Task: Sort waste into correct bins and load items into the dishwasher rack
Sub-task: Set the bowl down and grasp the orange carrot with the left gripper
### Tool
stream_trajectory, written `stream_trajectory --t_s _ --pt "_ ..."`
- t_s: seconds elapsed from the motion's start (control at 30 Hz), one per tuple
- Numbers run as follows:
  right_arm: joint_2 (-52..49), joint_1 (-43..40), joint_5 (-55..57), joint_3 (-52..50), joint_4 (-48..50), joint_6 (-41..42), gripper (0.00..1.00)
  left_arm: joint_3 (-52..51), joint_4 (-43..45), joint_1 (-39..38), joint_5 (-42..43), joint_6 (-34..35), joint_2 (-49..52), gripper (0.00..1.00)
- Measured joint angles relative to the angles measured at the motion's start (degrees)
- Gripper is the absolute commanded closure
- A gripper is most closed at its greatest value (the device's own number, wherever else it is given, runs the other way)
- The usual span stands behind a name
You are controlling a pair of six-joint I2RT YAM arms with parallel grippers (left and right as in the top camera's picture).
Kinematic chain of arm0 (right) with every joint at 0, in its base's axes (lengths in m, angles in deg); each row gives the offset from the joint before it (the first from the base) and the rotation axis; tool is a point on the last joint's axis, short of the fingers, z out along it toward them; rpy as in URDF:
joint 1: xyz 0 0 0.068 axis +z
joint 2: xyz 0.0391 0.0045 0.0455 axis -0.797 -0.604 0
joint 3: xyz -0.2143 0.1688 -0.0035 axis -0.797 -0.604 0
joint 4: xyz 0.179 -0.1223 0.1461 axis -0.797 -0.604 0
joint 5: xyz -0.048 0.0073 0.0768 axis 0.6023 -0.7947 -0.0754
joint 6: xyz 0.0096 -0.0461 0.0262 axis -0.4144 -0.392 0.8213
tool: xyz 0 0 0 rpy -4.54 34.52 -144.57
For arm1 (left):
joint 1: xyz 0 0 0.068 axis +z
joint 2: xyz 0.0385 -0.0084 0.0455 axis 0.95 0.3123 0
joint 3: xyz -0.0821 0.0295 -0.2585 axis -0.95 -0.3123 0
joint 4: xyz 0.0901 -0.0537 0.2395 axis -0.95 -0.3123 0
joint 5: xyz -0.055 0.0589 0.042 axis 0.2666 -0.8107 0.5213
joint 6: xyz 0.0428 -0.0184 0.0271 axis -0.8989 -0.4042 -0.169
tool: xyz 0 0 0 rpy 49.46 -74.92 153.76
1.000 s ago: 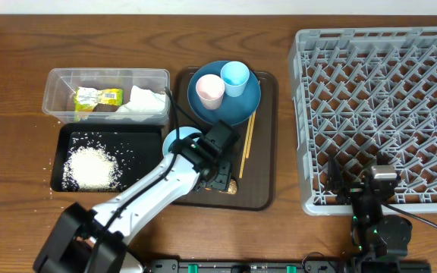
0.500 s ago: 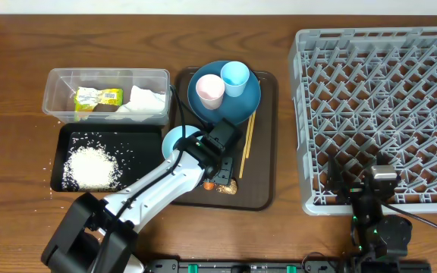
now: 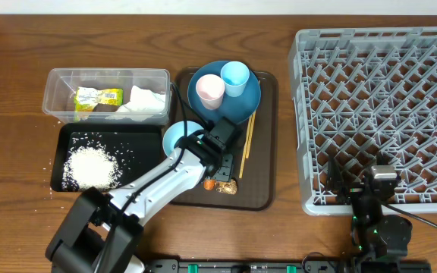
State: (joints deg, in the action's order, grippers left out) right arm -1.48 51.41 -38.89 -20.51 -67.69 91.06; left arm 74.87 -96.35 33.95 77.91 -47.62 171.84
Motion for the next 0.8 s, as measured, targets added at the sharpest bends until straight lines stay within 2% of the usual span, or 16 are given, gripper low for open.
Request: stream_trajectory --t_s 0.1,0.23,0.8 --pt "0.0 0.0 0.0 0.0 0.0 0.0 0.01 0.0 0.42 1.25 -0.11 -0.33 0.0 0.34" --pt "0.0 0.0 0.0 0.0 0.0 -0.02 0.01 0.0 1.31 2.82 -0.22 -0.98 0.09 0.41" --pt "0.0 0.0 0.0 0.0 0.0 0.0 0.01 0.13 0.52 3.19 1.25 -2.6 2.51 0.42"
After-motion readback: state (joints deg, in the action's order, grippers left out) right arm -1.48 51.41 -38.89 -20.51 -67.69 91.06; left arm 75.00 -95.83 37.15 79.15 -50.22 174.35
